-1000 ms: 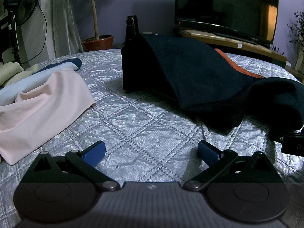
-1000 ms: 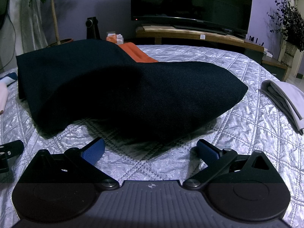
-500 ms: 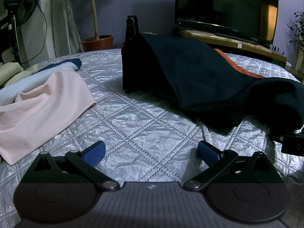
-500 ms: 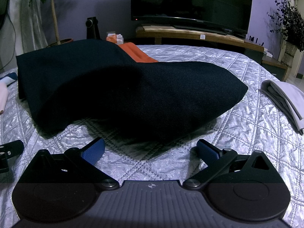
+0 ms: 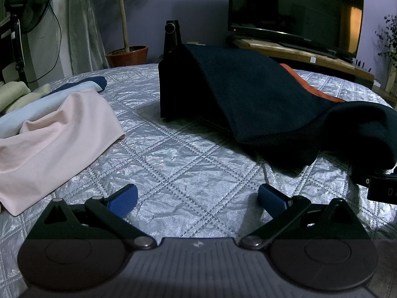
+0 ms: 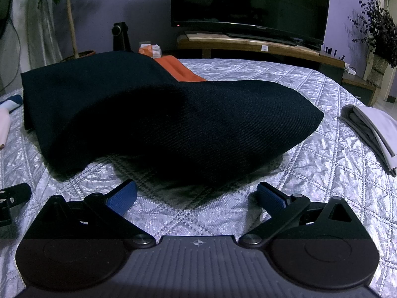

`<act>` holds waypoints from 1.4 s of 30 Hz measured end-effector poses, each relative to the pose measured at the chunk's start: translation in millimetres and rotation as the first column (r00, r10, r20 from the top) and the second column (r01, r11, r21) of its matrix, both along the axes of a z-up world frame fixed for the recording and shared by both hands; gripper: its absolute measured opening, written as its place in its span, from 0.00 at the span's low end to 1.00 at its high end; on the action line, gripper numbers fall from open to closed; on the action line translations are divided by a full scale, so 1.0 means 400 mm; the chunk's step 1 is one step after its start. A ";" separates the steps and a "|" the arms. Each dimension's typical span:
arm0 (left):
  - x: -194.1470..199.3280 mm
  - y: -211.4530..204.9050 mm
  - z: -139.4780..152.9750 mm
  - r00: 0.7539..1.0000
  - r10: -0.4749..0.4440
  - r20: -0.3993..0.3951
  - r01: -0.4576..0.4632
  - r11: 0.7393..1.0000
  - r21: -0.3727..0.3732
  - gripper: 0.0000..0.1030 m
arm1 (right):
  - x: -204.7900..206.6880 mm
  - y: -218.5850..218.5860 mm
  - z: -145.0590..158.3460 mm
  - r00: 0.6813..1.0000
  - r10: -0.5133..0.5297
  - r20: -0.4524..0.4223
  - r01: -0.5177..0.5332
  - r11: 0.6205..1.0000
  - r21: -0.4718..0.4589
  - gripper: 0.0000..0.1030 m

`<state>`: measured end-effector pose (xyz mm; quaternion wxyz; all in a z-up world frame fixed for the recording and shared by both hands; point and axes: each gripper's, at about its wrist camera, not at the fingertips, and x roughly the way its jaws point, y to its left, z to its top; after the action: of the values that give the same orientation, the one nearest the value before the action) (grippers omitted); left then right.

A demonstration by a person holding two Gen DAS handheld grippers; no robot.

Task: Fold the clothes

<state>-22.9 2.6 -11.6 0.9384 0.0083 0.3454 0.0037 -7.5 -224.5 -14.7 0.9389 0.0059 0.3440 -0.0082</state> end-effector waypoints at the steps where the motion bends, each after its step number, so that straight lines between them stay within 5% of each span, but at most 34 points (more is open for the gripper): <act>1: 0.000 -0.002 0.000 1.000 0.000 0.000 0.000 1.000 0.000 1.00 | 0.000 0.000 0.000 1.000 0.000 0.000 0.000 1.000 0.000 1.00; 9: 0.000 -0.007 0.003 1.000 0.000 -0.014 0.000 1.000 -0.001 0.99 | -0.001 0.001 0.001 1.000 0.000 0.000 0.000 1.000 0.000 1.00; 15: 0.023 0.009 0.046 0.982 0.040 -0.182 -0.049 0.998 -0.045 0.96 | 0.000 0.000 0.001 1.000 0.000 0.000 0.000 1.000 0.000 1.00; 20: 0.023 -0.053 0.139 0.912 -0.086 -0.401 0.057 0.995 -0.085 0.93 | 0.001 -0.001 0.001 1.000 0.000 0.000 0.000 1.000 0.000 1.00; 22: -0.023 -0.073 0.208 0.921 -0.122 -0.369 0.101 0.992 -0.077 0.84 | 0.001 -0.001 0.001 1.000 0.000 0.000 0.000 1.000 0.000 1.00; 27: -0.180 -0.103 0.399 0.972 -0.071 -0.226 0.098 0.989 0.111 0.95 | 0.001 -0.001 0.001 1.000 0.001 0.000 -0.001 1.000 0.000 1.00; 30: -0.236 -0.088 0.473 0.971 -0.088 -0.223 0.102 0.994 0.049 0.82 | 0.000 -0.001 0.001 1.000 0.001 0.000 -0.001 1.000 0.000 1.00; 33: -0.273 -0.059 0.501 0.950 -0.063 -0.306 0.050 0.998 -0.048 0.63 | 0.000 -0.001 0.001 1.000 0.001 0.000 -0.001 1.000 0.000 1.00; 42: -0.420 -0.060 0.638 0.969 -0.017 -0.246 0.028 0.999 0.040 0.72 | 0.001 -0.001 0.001 1.000 0.001 0.000 -0.001 1.000 0.000 1.00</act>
<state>-191.0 -21.4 243.5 0.8882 0.0327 0.4584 -0.0004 -7.2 -225.0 -14.1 0.9389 0.0057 0.3441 -0.0078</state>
